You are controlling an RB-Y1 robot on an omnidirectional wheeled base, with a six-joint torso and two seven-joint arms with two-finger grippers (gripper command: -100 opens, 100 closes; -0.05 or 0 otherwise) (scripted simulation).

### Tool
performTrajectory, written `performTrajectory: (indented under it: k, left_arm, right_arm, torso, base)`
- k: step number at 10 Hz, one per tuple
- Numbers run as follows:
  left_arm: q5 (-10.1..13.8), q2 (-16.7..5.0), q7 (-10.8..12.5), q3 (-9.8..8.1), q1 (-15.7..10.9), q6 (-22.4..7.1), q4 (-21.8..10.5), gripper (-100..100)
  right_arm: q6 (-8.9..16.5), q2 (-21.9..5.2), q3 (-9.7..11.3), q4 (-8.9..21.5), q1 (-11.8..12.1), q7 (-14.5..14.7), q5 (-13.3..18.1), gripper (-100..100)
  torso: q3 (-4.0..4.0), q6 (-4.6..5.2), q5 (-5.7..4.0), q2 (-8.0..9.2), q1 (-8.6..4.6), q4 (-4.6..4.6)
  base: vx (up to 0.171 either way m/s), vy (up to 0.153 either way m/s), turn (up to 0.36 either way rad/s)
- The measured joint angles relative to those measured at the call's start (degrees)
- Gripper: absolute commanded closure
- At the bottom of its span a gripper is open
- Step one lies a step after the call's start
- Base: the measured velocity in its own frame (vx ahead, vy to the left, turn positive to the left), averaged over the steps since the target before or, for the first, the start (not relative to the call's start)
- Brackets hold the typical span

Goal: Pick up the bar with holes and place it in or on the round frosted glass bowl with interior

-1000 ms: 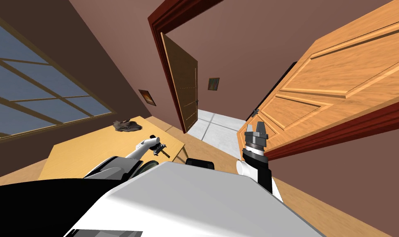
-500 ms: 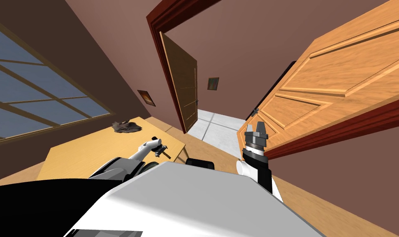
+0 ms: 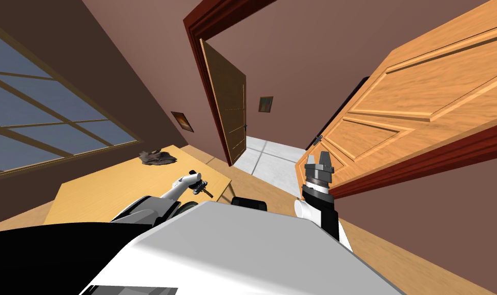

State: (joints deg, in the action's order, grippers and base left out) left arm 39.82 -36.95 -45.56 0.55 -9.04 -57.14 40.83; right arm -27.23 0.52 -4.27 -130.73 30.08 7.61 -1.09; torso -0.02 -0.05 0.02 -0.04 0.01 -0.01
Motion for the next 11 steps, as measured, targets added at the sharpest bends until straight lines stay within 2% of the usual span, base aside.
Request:
performTrajectory:
  k: [1,2,4,5,6,11]
  left_arm:
    - [0.0,0.0,0.0,0.00,0.0,0.0,0.0,0]
    - [0.0,0.0,0.0,0.00,0.0,0.0,0.0,100]
    - [1.2,-1.6,-1.3,-0.26,-0.8,-1.2,-0.2,100]
    - [1.2,-1.7,-1.4,-0.28,-0.8,-1.4,-0.2,0]
    - [1.2,-1.7,-1.4,-0.27,-0.8,-1.4,-0.2,100]
    - [3.8,-2.9,1.3,-0.41,-0.6,-2.5,-0.8,100]
  right_arm:
    - [0.0,0.0,0.0,0.0,0.0,0.0,0.0,0]
    - [0.0,0.0,0.0,0.0,0.0,0.0,0.0,0]
    - [0.0,0.0,0.0,0.0,0.0,0.0,0.0,0]
    - [0.0,0.0,0.0,0.0,0.0,0.0,0.0,0]
    - [0.0,0.0,0.0,0.0,0.0,0.0,0.0,0]
    - [0.0,0.0,0.0,0.0,0.0,0.0,0.0,0]
  torso:
    - [0.00,0.00,0.00,0.00,0.00,0.00]
    - [0.00,0.00,0.00,0.00,0.00,0.00]
    - [0.02,-0.01,-0.08,0.02,-0.30,0.02]
    - [0.01,0.00,-0.05,0.01,-0.19,0.01]
    - [0.01,0.00,-0.03,0.01,-0.09,0.01]
    - [0.14,-0.08,-0.19,0.27,-0.96,0.04]
  base:
    - [0.000,0.000,0.000]
    - [-0.004,-0.059,0.045]
    - [0.000,-0.055,0.029]
    - [0.000,-0.006,-0.001]
    - [-0.019,-0.096,-0.015]
    - [-0.038,-0.208,0.011]
